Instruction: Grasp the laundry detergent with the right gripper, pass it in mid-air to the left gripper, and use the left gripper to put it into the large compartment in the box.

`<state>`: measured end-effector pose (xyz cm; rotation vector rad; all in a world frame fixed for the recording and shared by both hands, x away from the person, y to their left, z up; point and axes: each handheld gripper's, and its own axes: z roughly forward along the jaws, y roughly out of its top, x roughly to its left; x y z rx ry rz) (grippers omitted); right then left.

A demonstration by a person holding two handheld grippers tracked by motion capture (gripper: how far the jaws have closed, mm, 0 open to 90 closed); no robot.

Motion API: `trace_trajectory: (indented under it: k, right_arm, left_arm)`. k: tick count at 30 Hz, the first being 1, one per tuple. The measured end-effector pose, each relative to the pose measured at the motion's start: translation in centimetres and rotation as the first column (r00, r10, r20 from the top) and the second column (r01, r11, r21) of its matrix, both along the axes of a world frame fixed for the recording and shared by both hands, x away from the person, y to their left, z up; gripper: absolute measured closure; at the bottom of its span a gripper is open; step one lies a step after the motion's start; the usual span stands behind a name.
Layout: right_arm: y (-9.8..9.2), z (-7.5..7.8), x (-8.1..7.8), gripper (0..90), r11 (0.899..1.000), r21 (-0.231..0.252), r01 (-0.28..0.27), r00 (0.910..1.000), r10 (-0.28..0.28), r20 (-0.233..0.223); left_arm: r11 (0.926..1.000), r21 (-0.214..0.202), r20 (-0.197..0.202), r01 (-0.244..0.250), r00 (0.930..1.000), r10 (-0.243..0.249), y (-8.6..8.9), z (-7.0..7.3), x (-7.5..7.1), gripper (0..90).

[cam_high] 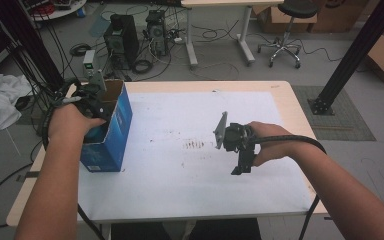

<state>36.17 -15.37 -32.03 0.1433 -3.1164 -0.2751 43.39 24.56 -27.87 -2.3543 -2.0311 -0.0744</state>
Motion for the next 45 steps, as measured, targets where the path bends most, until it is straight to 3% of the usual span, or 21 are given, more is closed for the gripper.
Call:
trace_trajectory:
  k: [14, 30, 38, 45]
  right_arm:
    - [0.1, 0.1, -0.1, 0.0, 1.0, 0.008, -0.003, 1.0, 0.003, 0.009]
    - [0.0, 0.2, -0.1, 0.0, 1.0, 0.012, -0.004, 0.9999, 0.004, 0.015]
    - [-0.1, 0.1, -0.1, 0.0, 1.0, 0.013, 0.002, 0.9999, -0.002, 0.013]
    - [-0.2, 0.0, 0.0, 0.0, 1.0, 0.011, 0.005, 0.9999, -0.006, 0.012]
  left_arm:
    - [0.9985, 0.05, 0.052, 0.021, 0.9984, -0.024, -0.3, 3.8, -0.9, 25.3]
    - [0.9939, 0.076, 0.073, 0.081, 0.9936, -0.086, -0.8, 6.6, -2.2, 18.2]
    - [0.9864, 0.065, 0.089, 0.151, 0.9836, -0.157, -2.0, 8.8, -2.8, 15.5]
    - [0.97, 0.058, 0.093, 0.236, 0.9661, -0.241, -3.1, 9.9, -3.2, 12.7]
